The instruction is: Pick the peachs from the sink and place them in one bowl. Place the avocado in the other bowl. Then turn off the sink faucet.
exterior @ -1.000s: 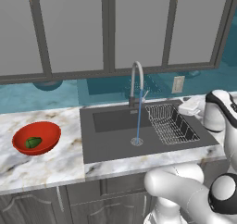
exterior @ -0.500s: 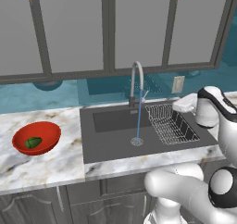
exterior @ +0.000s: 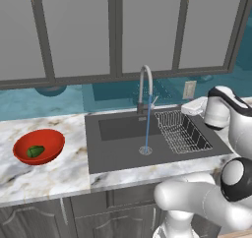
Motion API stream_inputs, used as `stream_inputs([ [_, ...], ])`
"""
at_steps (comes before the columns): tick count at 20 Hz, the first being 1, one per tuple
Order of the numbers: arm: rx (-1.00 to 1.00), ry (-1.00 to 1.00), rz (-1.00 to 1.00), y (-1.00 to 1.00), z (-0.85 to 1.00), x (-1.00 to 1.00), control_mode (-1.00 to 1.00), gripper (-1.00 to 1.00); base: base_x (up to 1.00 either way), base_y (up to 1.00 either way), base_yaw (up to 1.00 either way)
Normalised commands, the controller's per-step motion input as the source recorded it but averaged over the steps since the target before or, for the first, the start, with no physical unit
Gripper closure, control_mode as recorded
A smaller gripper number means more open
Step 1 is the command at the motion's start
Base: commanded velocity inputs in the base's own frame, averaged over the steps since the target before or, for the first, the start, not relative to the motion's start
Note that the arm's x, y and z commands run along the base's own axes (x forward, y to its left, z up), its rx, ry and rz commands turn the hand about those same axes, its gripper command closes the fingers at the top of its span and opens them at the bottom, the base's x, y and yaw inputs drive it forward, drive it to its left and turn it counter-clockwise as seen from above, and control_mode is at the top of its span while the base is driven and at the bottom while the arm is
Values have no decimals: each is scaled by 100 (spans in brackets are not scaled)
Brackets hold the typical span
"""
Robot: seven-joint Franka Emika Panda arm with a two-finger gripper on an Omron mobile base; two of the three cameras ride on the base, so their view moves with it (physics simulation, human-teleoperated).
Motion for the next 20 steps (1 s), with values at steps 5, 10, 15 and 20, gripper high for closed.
stream_inputs([
  [5,0,0,0,-1,-7,5,-100,-100,0,0,0],
  [10,0,0,0,0,-4,0,-100,-100,0,0,0],
  [15,0,0,-1,0,0,0,-100,-100,0,0,0],
  [20,0,0,0,0,0,3,-100,-100,0,0,0],
])
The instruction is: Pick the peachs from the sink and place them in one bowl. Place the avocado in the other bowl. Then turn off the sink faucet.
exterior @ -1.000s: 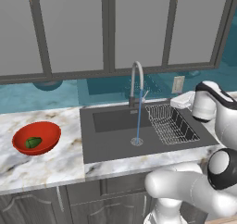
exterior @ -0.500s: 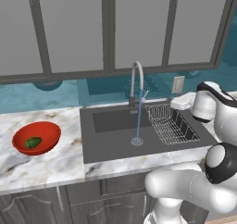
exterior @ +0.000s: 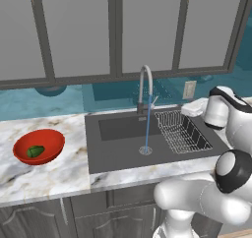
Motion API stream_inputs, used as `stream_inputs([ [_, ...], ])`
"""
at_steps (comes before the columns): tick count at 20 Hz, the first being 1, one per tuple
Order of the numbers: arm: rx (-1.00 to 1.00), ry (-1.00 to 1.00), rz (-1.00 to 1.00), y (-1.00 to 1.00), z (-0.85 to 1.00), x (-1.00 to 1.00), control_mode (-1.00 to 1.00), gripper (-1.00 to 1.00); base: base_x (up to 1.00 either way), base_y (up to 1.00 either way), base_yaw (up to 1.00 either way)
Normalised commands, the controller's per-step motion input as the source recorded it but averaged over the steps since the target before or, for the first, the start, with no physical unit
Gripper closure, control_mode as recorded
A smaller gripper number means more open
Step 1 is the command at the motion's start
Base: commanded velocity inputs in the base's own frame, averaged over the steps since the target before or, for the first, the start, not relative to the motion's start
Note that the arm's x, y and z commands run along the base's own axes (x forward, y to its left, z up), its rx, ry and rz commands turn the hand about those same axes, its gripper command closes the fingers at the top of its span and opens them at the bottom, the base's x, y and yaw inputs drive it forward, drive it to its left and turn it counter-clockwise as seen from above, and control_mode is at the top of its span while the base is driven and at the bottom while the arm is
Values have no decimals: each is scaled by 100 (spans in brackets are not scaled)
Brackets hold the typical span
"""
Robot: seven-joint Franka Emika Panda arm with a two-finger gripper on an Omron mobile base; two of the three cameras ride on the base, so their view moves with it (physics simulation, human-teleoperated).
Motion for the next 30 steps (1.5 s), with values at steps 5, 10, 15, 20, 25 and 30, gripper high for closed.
stream_inputs([
  [5,0,0,0,0,-1,21,-100,-100,0,0,0],
  [10,0,0,0,0,-6,30,-100,-100,0,0,0],
  [15,0,0,0,0,-11,15,-100,-100,0,0,0],
  [20,0,0,0,0,-19,1,-100,-100,0,0,0],
  [25,0,0,0,0,-10,3,-100,-100,0,0,0],
  [30,0,0,0,0,-1,17,-100,-100,0,0,0],
])
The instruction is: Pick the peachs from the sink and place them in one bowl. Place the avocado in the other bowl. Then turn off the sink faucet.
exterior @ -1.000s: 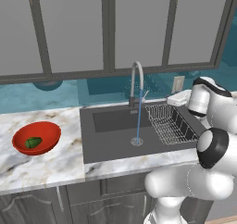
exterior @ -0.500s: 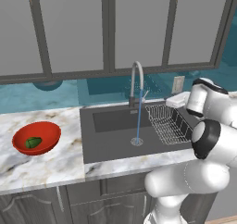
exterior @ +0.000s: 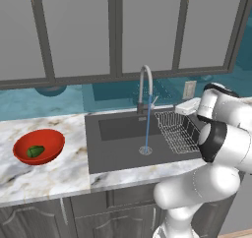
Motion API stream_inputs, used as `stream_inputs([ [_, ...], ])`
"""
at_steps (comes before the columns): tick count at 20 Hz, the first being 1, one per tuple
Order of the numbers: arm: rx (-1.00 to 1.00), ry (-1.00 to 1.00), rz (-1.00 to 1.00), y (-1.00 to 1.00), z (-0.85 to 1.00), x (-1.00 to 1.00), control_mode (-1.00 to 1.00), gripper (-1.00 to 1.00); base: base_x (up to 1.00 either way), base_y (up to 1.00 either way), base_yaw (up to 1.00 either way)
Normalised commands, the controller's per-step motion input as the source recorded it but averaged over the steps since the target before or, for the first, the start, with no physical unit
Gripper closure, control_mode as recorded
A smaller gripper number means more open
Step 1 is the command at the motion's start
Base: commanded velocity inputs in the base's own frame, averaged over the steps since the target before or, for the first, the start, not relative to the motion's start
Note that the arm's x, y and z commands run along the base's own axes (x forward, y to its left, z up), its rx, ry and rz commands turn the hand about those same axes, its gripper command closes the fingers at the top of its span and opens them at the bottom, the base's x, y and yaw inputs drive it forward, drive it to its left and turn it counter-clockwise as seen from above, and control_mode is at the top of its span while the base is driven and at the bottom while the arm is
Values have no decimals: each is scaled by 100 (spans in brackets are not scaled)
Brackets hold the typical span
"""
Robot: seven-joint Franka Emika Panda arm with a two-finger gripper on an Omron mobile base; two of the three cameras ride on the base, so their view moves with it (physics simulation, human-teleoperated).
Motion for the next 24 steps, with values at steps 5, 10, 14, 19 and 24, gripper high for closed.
stream_inputs([
  [5,0,0,0,-1,0,27,-100,-100,0,0,0],
  [10,0,0,0,-12,-4,16,-100,-100,0,0,0],
  [14,0,0,0,-18,-13,3,-100,-100,0,0,0],
  [19,0,0,0,-8,-13,5,-100,-100,0,0,0],
  [24,0,0,0,0,-10,15,-100,-100,0,0,0],
])
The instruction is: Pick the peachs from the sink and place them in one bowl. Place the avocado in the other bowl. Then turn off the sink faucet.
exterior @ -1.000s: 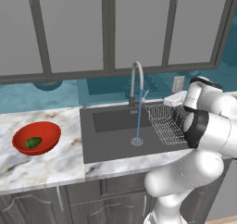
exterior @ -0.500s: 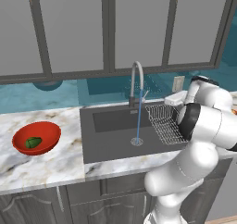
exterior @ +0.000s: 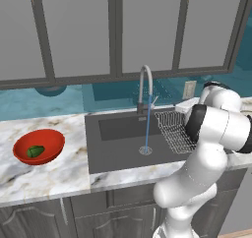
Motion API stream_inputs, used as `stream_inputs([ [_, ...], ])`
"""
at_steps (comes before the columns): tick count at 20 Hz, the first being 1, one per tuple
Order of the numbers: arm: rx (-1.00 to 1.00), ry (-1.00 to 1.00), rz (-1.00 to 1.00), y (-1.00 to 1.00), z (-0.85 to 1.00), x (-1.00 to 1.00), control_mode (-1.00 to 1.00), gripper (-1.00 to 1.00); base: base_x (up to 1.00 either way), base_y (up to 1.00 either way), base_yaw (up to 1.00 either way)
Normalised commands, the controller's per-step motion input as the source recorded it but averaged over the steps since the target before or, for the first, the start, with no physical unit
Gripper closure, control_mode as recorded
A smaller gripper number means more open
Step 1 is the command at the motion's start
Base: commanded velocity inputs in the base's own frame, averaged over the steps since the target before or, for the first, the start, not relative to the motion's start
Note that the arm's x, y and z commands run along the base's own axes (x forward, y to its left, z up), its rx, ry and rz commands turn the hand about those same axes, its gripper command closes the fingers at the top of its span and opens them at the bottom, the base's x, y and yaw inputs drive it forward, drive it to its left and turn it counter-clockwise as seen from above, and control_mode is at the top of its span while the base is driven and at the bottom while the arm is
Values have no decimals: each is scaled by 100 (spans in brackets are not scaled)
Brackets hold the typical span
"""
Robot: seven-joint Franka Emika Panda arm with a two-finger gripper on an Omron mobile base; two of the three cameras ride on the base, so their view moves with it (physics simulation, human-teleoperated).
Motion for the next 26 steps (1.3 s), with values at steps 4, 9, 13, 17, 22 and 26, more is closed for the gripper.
stream_inputs([
  [4,1,0,2,0,-8,22,-100,-100,0,0,0],
  [9,1,0,2,0,-9,24,-100,-100,0,0,0],
  [13,1,0,2,0,-18,20,-100,-100,0,0,0],
  [17,0,0,2,0,-23,19,-100,-100,0,0,0],
  [22,1,0,2,0,-14,24,-100,-100,0,0,0],
  [26,2,0,1,0,0,26,-100,-100,0,0,0],
])
